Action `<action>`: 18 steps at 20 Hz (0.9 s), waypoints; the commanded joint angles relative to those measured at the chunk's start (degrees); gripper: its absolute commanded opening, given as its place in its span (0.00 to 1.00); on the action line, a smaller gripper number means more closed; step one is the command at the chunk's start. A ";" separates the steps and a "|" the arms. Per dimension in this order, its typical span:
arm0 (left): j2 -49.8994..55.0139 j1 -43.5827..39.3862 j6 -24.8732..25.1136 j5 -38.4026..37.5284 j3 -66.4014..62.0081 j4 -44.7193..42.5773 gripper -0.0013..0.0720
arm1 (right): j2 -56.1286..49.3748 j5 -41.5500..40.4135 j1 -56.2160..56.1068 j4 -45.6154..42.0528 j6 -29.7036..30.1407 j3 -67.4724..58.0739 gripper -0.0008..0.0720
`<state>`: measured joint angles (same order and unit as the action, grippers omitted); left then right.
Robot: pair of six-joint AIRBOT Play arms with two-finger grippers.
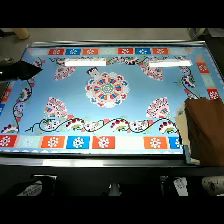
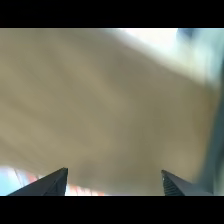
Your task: Fold the shirts.
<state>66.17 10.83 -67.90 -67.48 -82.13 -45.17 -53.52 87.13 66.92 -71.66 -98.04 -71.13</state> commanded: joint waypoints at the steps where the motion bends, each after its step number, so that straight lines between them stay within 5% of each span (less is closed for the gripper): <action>1: 0.13 -1.55 -2.91 5.01 -0.07 -7.32 0.05 | -4.44 -15.06 -4.42 4.24 3.58 -17.44 0.86; 4: 2.89 -8.52 -17.64 9.68 -1.11 -34.51 0.04 | -12.35 -12.66 -25.20 -0.70 4.72 -30.40 0.86; 6: 6.97 -14.69 -24.98 4.70 -1.09 -50.84 0.06 | -16.26 -8.83 -43.65 -12.76 -2.40 -30.75 0.86; 7: 9.22 -16.57 -26.23 0.52 -1.07 -52.13 0.23 | -18.88 -5.51 -51.12 -17.68 -5.49 -30.62 0.86; 8: 11.47 -17.73 -26.29 -4.48 -1.07 -50.88 0.74 | -22.49 -0.96 -56.92 -17.88 -6.12 -30.62 0.88; 9: 13.66 -18.62 -26.58 -10.29 -0.87 -48.89 0.99 | -25.99 3.28 -60.50 -14.95 -5.53 -30.62 0.91; 11: 13.22 -19.10 -24.83 -10.03 2.49 -43.98 0.97 | -31.61 9.29 -65.13 -11.08 -5.07 -30.62 0.94; 14: 10.51 -19.08 -30.64 -3.10 4.92 -43.82 0.97 | -33.44 6.80 -68.94 -14.34 -4.79 -30.64 0.95; 18: 10.58 -19.08 -29.68 -2.54 4.72 -44.81 0.97 | -33.42 6.82 -68.89 -13.66 -4.79 -30.64 0.94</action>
<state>76.84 -7.97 -96.57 -70.83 -77.87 -89.23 -85.95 92.90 -0.21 -84.90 -102.65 -101.62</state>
